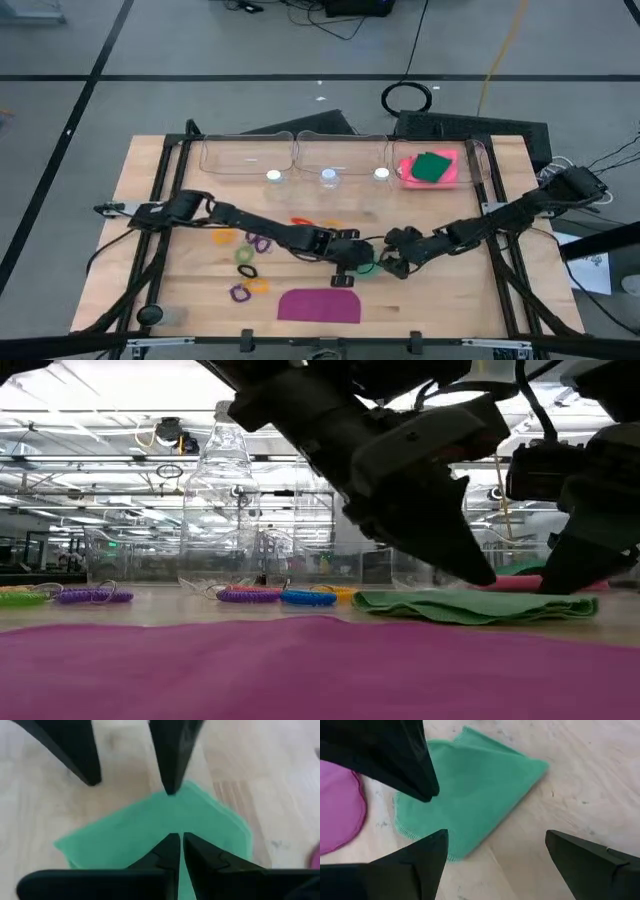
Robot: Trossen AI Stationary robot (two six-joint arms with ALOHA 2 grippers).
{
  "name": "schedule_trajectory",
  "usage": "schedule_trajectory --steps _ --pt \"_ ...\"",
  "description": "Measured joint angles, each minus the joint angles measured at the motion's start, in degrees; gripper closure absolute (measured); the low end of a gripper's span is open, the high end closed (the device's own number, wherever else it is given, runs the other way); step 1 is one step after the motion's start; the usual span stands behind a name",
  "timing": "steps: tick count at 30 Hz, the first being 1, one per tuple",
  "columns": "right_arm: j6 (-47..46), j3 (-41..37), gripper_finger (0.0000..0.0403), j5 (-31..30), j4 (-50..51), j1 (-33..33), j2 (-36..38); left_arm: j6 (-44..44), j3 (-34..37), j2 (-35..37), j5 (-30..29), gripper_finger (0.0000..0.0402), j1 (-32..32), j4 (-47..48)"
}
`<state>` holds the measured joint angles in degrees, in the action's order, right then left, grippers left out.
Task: Pick & Place Sports Items
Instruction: Put the light green microfiber towel into the right transparent bin
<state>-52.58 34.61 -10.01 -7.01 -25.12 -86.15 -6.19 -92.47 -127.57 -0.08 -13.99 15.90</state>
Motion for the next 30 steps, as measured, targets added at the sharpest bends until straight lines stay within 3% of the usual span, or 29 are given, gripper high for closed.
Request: schedule_trajectory --steps 15,19,25,30 --pt "0.8 0.0 0.0149 1.2 0.0 -0.1 0.0 -0.2 0.0 -0.2 3.2 0.038 -0.9 8.5" --pt "0.8 0.0 0.0149 1.3 0.0 -0.1 0.0 -2.1 -0.1 -2.0 3.7 0.04 -0.4 7.0" --pt "-0.6 0.0 0.0149 3.8 0.3 -0.1 0.0 -4.9 -0.3 -6.4 7.0 0.0385 1.3 1.2" --pt "-1.3 0.0 0.0149 4.3 1.0 -0.1 0.0 -4.9 -0.4 -7.9 9.1 0.0399 2.0 -0.7"
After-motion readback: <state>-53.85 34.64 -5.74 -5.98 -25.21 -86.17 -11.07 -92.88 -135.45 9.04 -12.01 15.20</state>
